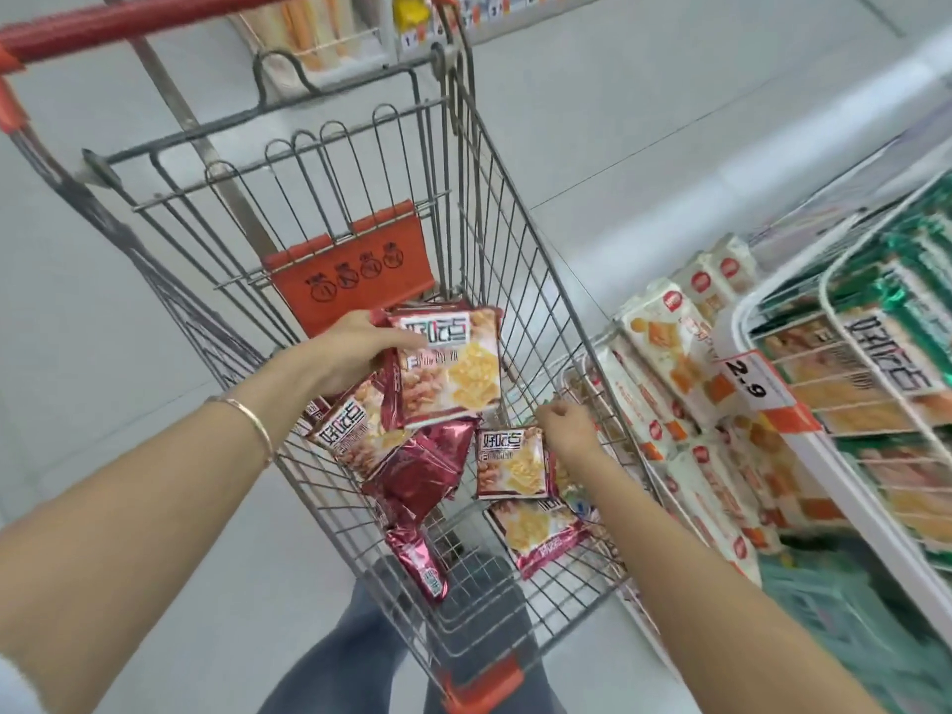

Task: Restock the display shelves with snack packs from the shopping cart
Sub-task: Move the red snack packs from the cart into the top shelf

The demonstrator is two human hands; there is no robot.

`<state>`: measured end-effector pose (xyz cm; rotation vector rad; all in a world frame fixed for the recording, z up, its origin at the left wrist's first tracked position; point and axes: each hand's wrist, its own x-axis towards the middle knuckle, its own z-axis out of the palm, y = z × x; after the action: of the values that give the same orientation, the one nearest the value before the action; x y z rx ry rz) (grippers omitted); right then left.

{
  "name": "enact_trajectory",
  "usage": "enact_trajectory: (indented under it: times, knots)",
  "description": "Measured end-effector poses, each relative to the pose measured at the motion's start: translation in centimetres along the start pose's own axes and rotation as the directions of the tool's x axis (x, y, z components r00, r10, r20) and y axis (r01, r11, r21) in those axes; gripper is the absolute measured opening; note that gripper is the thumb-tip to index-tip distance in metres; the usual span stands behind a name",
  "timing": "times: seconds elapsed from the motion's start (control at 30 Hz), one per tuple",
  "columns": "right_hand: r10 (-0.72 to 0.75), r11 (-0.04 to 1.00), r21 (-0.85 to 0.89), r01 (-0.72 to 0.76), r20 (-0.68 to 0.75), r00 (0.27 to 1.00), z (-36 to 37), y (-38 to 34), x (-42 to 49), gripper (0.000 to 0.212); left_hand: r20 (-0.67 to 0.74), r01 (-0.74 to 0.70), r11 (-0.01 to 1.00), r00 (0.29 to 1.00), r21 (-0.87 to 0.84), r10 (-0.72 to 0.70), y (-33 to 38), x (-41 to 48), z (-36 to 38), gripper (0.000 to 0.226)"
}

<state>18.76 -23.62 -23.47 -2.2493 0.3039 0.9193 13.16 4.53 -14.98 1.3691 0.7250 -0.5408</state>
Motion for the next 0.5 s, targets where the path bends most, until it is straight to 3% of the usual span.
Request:
enact_trajectory:
  times: [0.07, 0.13, 0.2, 0.33, 0.37, 0.5]
  knots:
    - [0.079, 0.994, -0.072, -0.079, 0.002, 0.997, 0.1, 1.3, 0.9, 0.028, -0.004, 0.047, 0.964, 0.999, -0.263, -0.050, -1.2, 0.6, -0.4, 0.038]
    - [0.158, 0.975, -0.167, -0.149, 0.045, 0.986, 0.9, 2.9, 1.6, 0.029, -0.010, 0.062, 0.932, 0.998, -0.357, -0.070, -2.7, 1.4, -0.8, 0.029]
    - [0.236, 0.945, -0.252, -0.207, 0.090, 0.968, 2.3, 4.7, 2.4, 0.044, -0.029, 0.079, 0.933, 0.995, -0.351, -0.095, -3.7, 2.3, -0.9, 0.038]
    - [0.299, 0.916, -0.295, -0.270, 0.054, 0.953, 5.8, 8.0, 4.1, 0.075, -0.087, 0.115, 0.957, 0.986, -0.266, -0.143, -5.3, 4.2, -1.6, 0.124]
    - [0.310, 0.925, -0.243, -0.293, 0.036, 0.950, 6.4, 8.4, 4.6, 0.085, -0.118, 0.121, 0.967, 0.982, -0.225, -0.150, -5.4, 4.5, -1.5, 0.132]
    - [0.342, 0.929, -0.133, -0.345, -0.044, 0.939, 7.9, 8.4, 4.9, 0.095, -0.220, 0.119, 0.984, 0.965, -0.129, -0.145, -4.9, 4.6, -0.5, 0.111]
